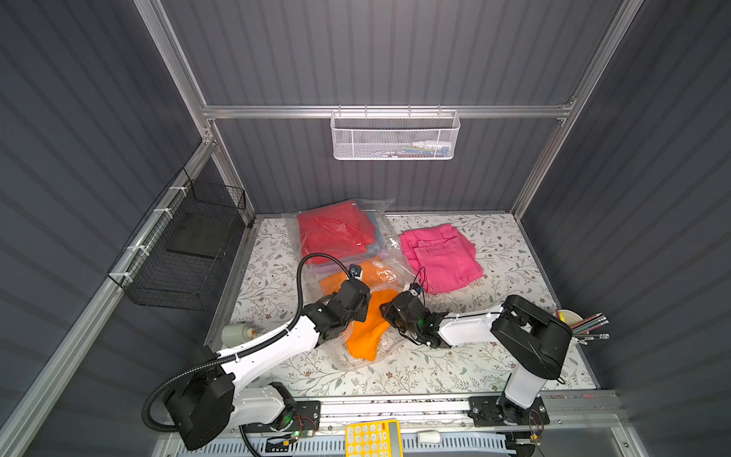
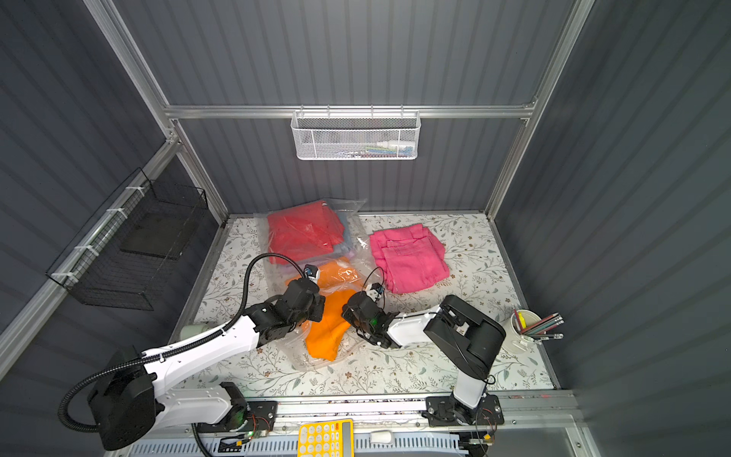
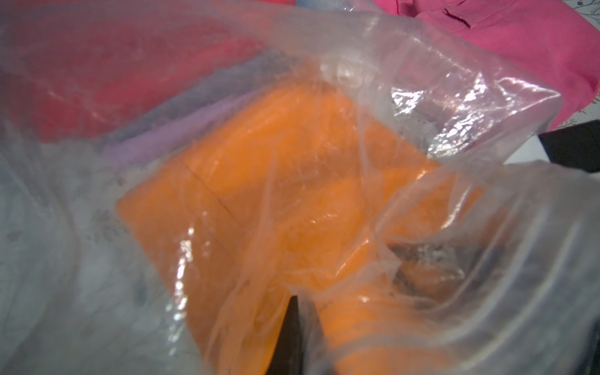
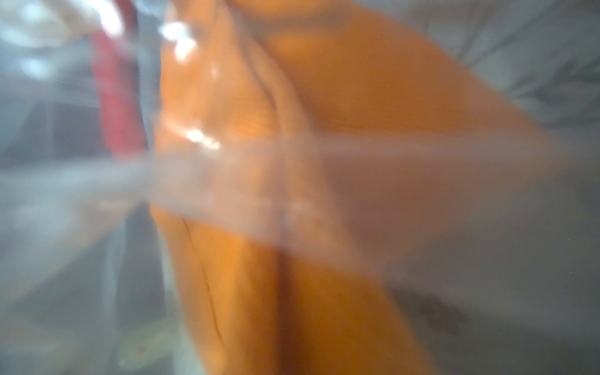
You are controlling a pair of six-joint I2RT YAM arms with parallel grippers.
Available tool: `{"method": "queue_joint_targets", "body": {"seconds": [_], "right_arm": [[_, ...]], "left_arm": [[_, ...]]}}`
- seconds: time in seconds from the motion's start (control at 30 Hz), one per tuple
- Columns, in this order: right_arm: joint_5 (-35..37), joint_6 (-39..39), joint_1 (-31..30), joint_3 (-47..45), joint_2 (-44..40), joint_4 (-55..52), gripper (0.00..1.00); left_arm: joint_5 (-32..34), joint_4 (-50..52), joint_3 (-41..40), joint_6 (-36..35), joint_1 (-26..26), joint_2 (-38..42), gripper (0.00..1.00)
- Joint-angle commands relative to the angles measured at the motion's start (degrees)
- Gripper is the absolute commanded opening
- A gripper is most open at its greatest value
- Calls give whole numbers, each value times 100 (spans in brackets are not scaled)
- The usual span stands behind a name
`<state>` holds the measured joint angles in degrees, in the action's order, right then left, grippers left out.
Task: Take the trousers out of the vacuum bag
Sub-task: Take out the trousers from the vacuum bag.
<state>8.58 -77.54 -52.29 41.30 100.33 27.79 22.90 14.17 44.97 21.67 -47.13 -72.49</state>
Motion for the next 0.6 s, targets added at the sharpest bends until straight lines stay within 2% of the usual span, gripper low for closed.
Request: {"method": "queue_joint_targets", "body": {"seconds": [0.0, 0.33, 0.57], "right_arm": [[-63, 230, 103, 150, -89, 332, 0], [35, 663, 59, -10, -1409, -315, 0], [74, 457, -198, -260, -1457, -463, 0]], "left_arm": [[124, 113, 188, 83, 36, -4, 0], [225, 56, 214, 28, 30, -156, 0], [150, -18, 286, -22, 30, -222, 0]]}}
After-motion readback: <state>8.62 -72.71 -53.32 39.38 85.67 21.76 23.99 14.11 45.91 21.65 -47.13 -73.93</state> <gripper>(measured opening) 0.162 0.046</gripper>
